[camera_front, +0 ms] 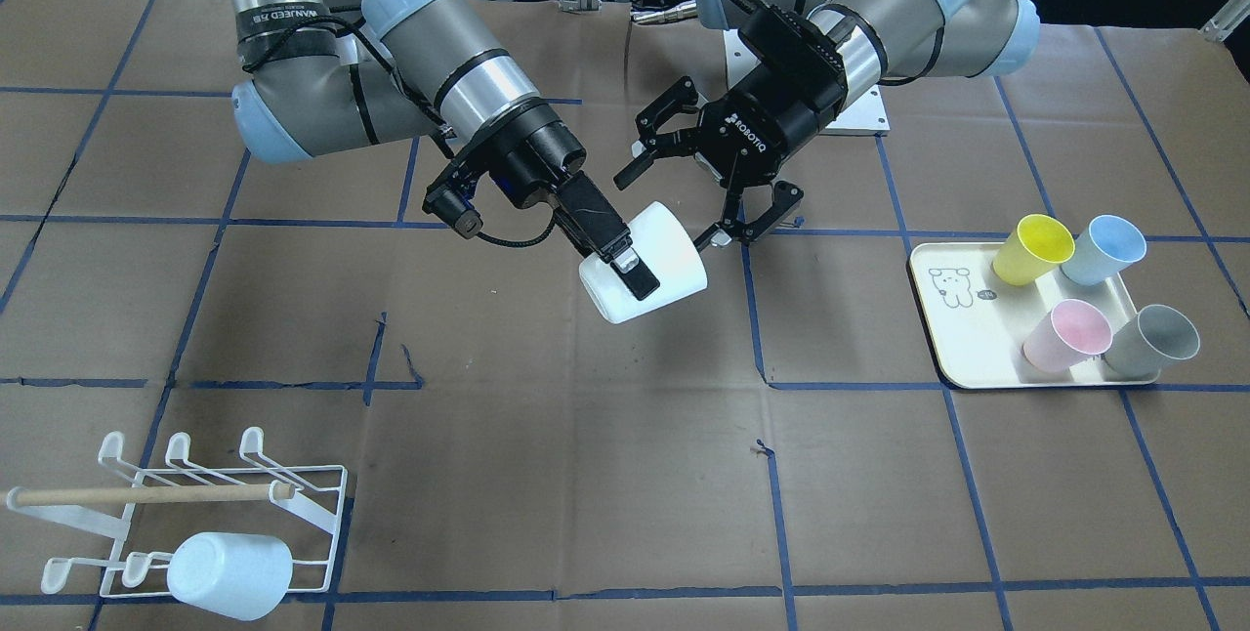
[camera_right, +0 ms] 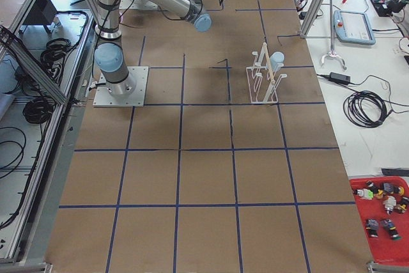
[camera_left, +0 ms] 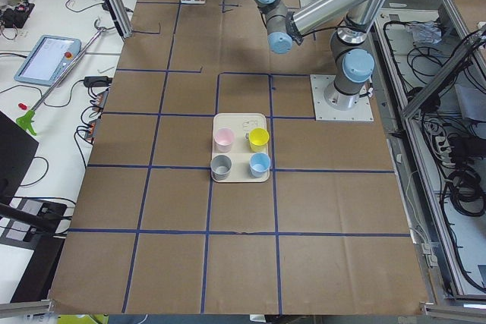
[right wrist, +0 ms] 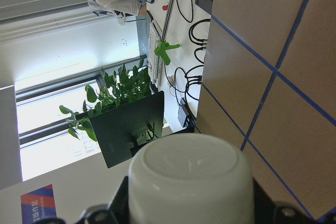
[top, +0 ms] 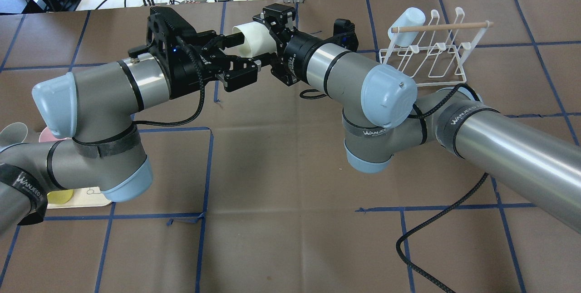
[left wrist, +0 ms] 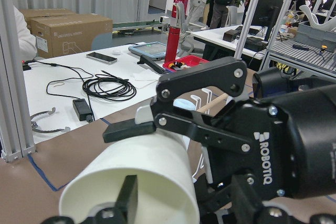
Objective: Transfer IKEA cup to right arm and place on rack
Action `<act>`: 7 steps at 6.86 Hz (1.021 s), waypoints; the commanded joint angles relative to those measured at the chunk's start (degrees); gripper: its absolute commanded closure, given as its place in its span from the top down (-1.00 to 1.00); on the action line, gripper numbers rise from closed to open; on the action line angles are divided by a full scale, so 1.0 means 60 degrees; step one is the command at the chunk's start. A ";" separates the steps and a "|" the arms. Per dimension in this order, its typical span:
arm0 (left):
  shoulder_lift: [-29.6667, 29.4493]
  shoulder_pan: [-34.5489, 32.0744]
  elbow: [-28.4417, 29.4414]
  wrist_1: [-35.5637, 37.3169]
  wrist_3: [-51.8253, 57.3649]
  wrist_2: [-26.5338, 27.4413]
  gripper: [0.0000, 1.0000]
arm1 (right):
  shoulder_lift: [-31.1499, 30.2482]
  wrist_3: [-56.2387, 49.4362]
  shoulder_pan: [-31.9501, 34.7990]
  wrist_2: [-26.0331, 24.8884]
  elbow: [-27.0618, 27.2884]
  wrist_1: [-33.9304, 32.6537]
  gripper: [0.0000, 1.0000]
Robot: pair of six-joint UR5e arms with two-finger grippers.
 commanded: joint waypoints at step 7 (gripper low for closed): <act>-0.0066 0.1162 0.0889 -0.2915 -0.0922 0.4691 0.98 | -0.0048 -0.3096 -0.2692 -0.0128 -0.0260 -0.0022 -0.82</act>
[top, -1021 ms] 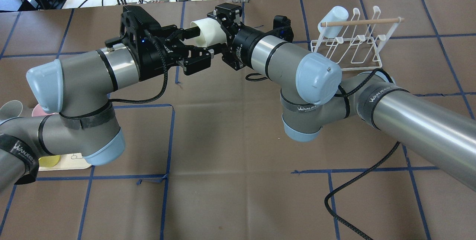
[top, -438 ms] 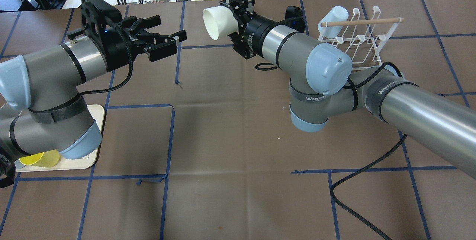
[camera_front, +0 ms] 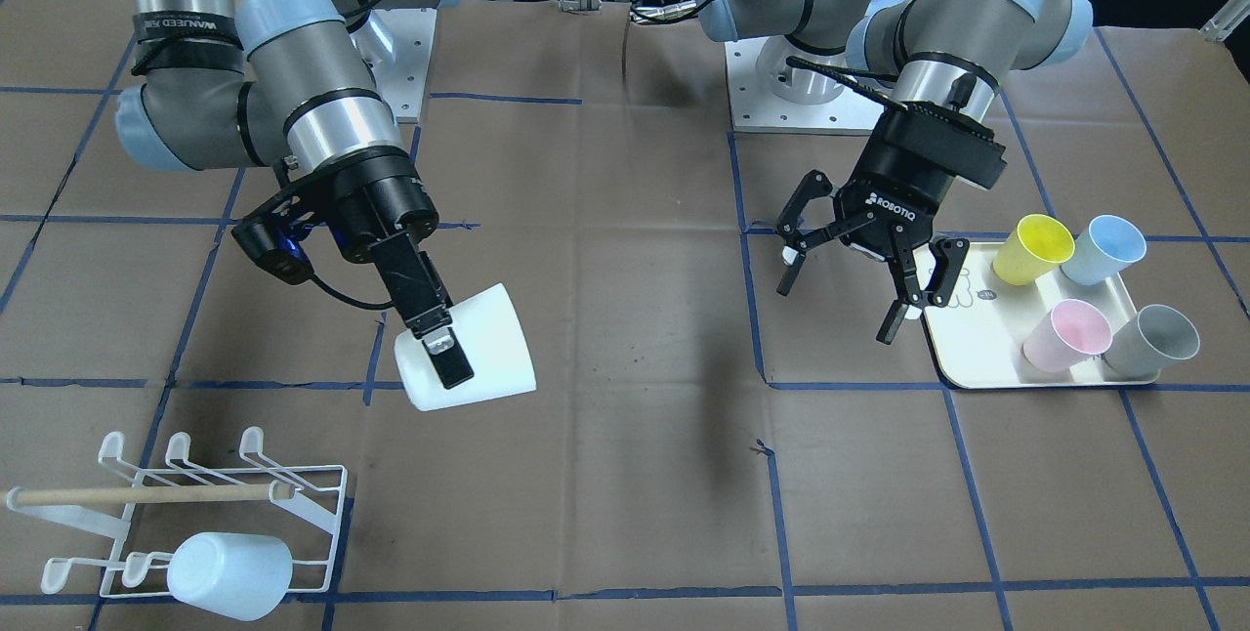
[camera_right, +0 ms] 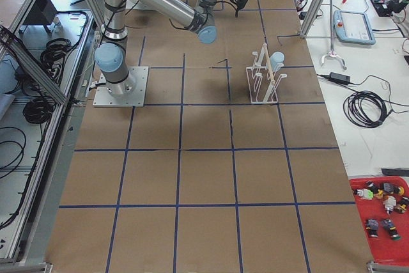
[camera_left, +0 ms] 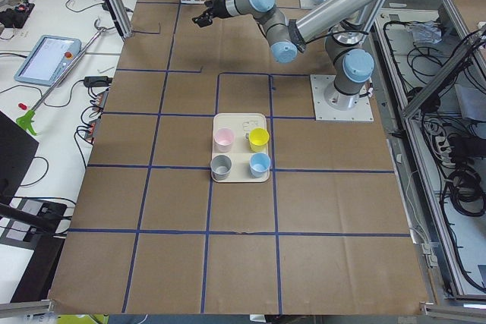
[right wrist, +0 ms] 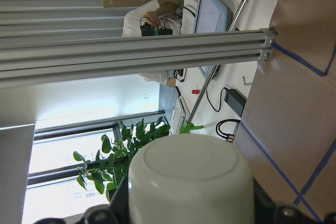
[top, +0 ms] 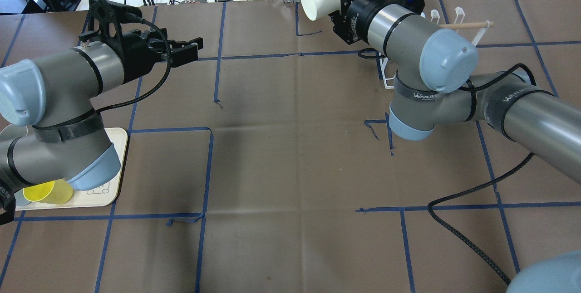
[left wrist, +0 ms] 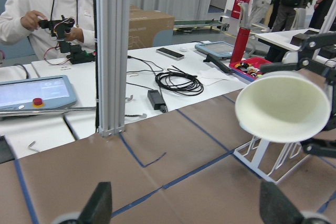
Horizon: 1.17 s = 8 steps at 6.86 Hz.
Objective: Transfer IKEA cup to right arm and place on rack
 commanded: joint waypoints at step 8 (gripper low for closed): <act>0.0545 -0.1815 0.4609 -1.2493 -0.2472 0.5184 0.99 | 0.1426 -1.2702 -0.3342 -0.1363 -0.1206 0.0031 -0.86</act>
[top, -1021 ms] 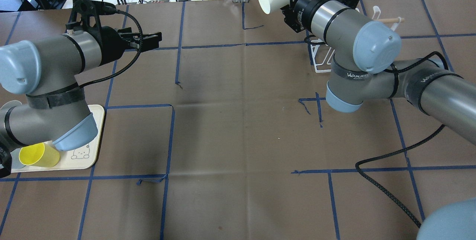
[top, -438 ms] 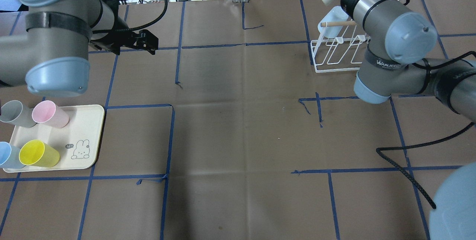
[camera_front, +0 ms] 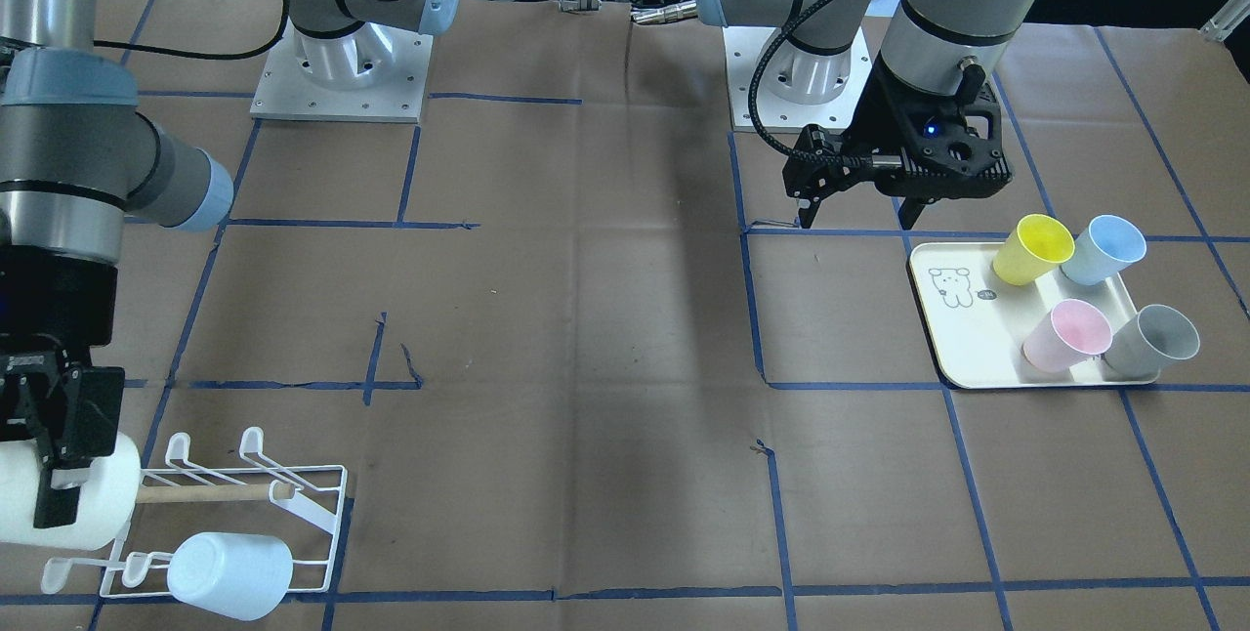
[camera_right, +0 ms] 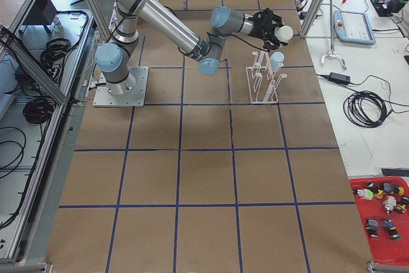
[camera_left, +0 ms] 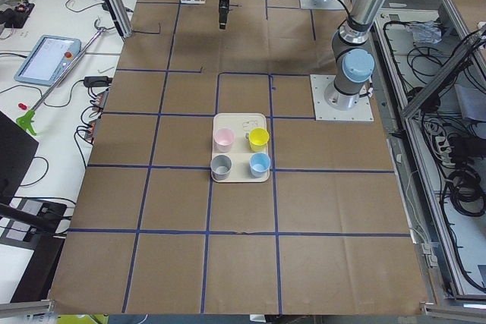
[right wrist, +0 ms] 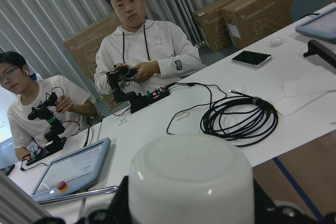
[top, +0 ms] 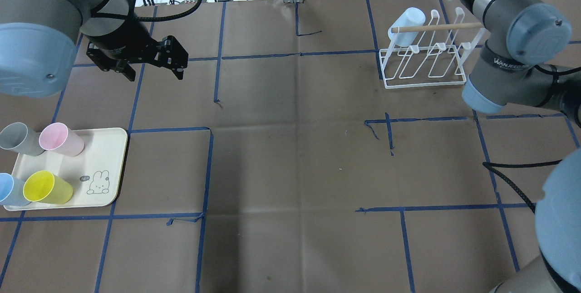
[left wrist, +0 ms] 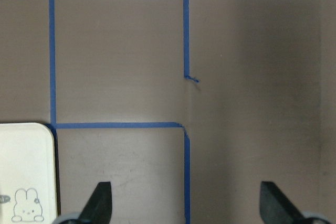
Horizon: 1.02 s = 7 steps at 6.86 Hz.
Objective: Transfer IKEA cup to right arm and place on rack
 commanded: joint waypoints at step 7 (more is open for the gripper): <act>0.0266 0.0074 -0.0080 -0.0625 -0.0590 -0.0042 0.99 | 0.1928 -0.3370 -0.0669 -0.0013 -0.1050 -0.0086 -0.86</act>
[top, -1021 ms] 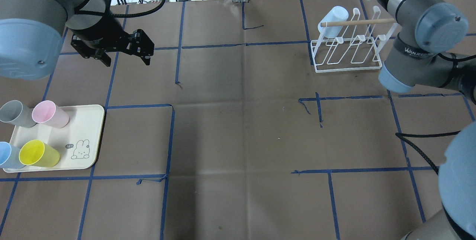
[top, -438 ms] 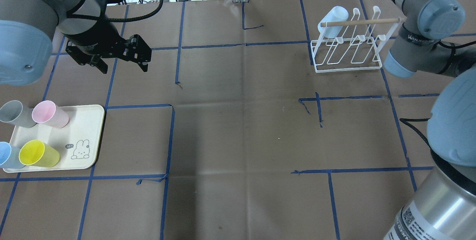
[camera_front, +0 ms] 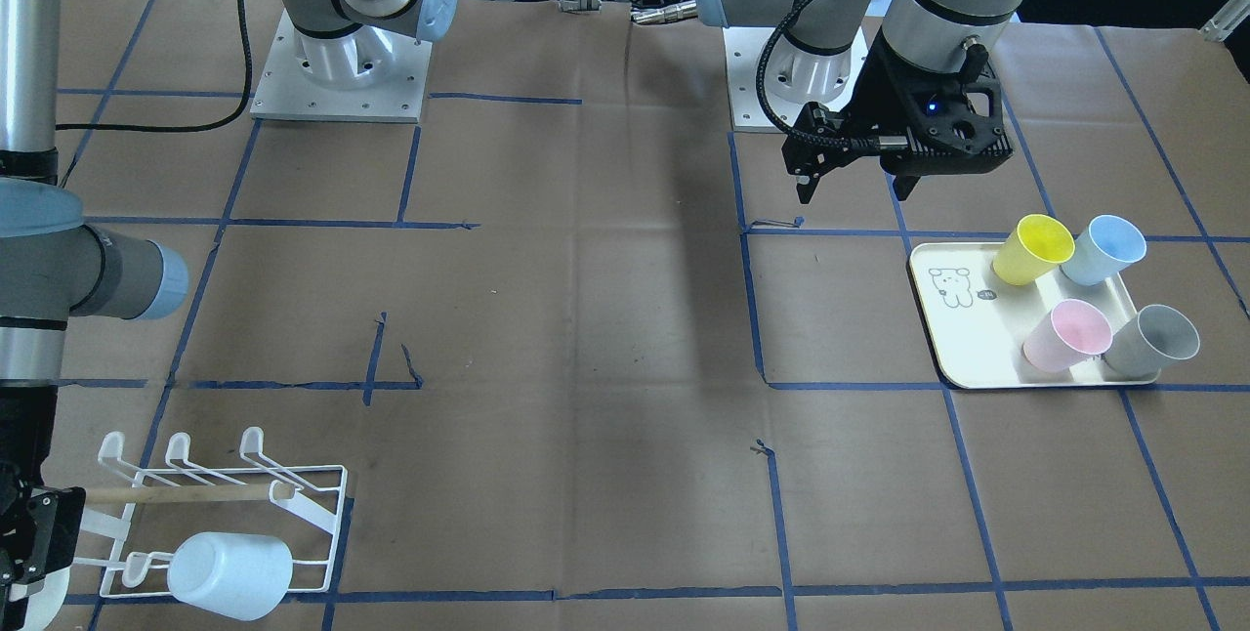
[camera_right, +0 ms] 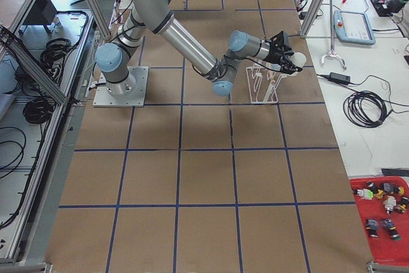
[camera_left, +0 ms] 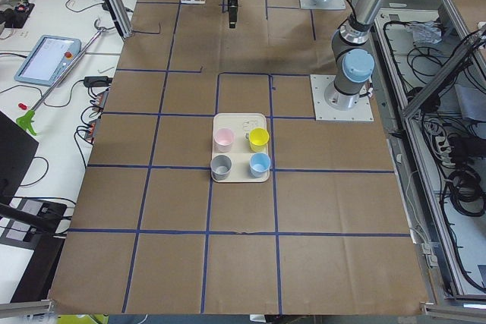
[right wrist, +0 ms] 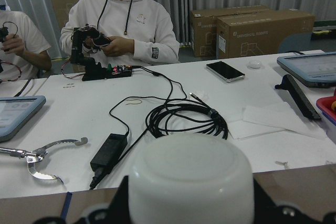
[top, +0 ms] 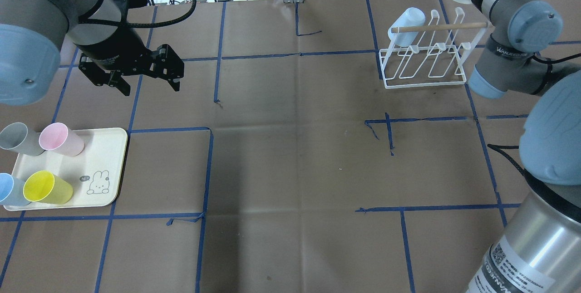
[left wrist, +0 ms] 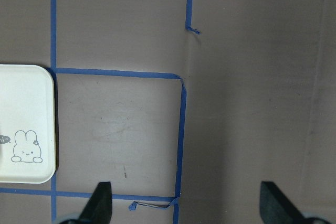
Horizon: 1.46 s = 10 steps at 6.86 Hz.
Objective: Transfer IKEA cup to right arm and place on rack
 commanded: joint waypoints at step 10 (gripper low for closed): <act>0.0050 0.0017 -0.0003 -0.0010 -0.0006 0.0017 1.00 | -0.0621 -0.0195 0.0005 -0.0024 0.0213 0.0252 1.00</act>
